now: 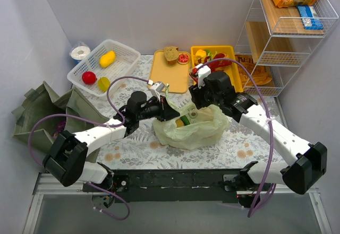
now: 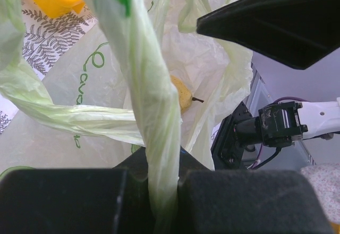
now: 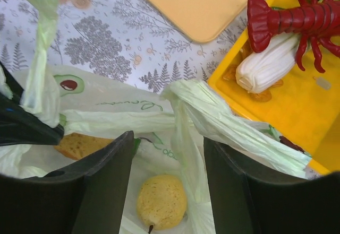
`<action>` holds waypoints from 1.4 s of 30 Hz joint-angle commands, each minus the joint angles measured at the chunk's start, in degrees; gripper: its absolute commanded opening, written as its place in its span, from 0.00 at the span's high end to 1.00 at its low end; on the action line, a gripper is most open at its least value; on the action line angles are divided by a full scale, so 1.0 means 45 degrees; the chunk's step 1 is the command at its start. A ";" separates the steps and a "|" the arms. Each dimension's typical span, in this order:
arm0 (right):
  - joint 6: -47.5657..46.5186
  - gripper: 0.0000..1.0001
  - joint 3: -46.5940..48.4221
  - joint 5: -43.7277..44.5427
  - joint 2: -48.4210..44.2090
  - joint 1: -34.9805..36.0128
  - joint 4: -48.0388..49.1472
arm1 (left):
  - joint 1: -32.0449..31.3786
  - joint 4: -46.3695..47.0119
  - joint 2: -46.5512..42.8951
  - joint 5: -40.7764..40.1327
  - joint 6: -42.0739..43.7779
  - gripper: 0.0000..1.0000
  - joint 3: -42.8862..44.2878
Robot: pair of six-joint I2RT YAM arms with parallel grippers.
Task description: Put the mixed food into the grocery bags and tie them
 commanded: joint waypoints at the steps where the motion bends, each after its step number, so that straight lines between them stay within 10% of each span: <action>1: -0.0703 0.36 -0.0524 0.0907 0.0417 0.0004 0.0643 | 0.0082 -0.0218 -0.0546 0.0013 0.0095 1.00 0.0401; 6: -0.0879 0.40 -0.1013 0.1217 0.0848 0.0004 0.0955 | 0.0120 -0.0373 -0.0760 -0.0103 0.0173 1.00 0.0440; 11: -0.0743 0.98 -0.0060 0.1514 0.0908 -0.0016 0.0235 | 0.0335 -0.0900 -0.1072 -0.0630 0.0329 1.00 0.0576; 22: 0.0408 0.99 0.3087 -0.0557 -0.1766 -0.0639 -0.0392 | 0.4065 -0.1817 -0.2107 0.0951 -0.0590 1.00 0.0810; 32: 0.2050 0.99 0.1273 0.0594 -0.3350 -0.4191 0.0408 | 0.5959 -0.3381 -0.2791 0.1145 -0.0237 1.00 0.0578; 42: 0.2109 0.99 -0.0485 0.0442 -0.3722 -0.4450 0.0428 | 0.5923 -0.2366 -0.2109 0.4386 0.0113 1.00 0.0927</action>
